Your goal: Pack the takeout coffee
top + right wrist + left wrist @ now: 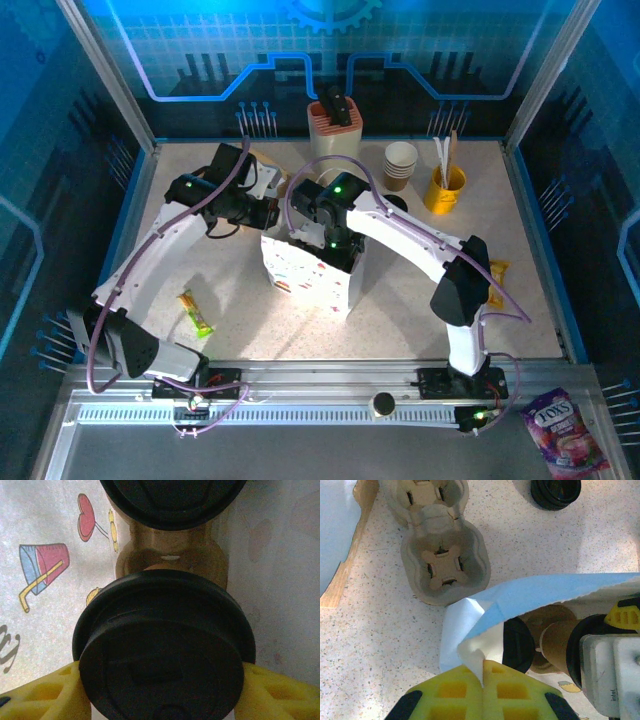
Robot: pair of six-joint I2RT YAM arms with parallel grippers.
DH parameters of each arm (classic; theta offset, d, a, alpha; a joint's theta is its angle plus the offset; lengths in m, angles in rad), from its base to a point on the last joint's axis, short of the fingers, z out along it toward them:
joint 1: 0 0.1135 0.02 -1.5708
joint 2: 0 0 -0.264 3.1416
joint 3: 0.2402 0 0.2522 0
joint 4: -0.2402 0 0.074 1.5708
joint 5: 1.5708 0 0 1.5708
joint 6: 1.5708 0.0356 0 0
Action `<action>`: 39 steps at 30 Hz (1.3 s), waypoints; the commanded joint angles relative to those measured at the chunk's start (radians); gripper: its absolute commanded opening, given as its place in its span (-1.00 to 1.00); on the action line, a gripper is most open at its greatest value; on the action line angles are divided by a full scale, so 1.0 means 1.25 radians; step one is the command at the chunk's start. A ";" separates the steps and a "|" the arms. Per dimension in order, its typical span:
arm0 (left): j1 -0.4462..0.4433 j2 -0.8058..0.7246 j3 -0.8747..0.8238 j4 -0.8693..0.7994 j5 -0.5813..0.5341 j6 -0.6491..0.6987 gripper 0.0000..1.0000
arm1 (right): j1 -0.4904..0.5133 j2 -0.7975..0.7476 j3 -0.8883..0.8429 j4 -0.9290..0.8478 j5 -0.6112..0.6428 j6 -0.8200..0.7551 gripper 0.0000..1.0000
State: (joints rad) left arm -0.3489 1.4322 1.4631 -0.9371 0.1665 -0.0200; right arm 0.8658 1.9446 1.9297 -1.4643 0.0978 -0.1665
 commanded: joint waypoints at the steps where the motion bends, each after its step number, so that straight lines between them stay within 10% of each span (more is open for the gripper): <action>1: -0.001 -0.001 -0.012 -0.012 0.014 0.009 -1.00 | 0.005 -0.022 -0.006 -0.004 -0.001 -0.011 -0.07; 39: 0.001 0.015 0.042 -0.049 -0.003 0.027 -1.00 | 0.014 -0.039 -0.014 0.013 0.003 -0.039 -0.08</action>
State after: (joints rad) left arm -0.3489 1.4376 1.4784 -0.9493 0.1722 -0.0166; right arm 0.8658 1.9392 1.9106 -1.4376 0.1207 -0.2035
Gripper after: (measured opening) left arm 0.063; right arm 0.621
